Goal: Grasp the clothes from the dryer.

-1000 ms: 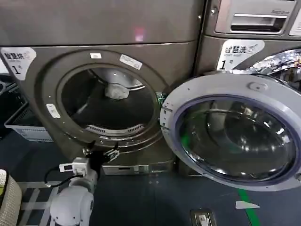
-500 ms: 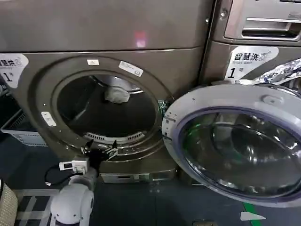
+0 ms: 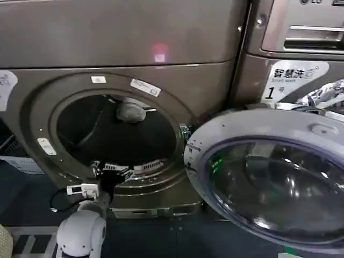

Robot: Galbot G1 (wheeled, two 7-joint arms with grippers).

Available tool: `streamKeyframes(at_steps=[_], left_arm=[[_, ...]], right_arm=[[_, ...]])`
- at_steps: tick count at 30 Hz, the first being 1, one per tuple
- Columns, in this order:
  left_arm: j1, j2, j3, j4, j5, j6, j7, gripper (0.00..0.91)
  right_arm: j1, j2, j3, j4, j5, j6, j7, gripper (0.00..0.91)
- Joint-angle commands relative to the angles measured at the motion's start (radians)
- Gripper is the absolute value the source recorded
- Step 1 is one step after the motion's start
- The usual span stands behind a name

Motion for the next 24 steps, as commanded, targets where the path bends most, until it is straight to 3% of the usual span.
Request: streamKeyframes(at_steps=[1,24], left_arm=[[0.001,0.001,0.001,-0.007,-0.001,0.049,0.001,0.907],[-0.001,0.002,0.003,0.003,0.022,0.049,0.010,0.907]], right_arm=[[0.000,0.003,0.000,-0.002,0.000,0.002,0.000,0.907],[0.001,0.006,-0.002,-0.008,-0.004,0.005,0.000,0.907]])
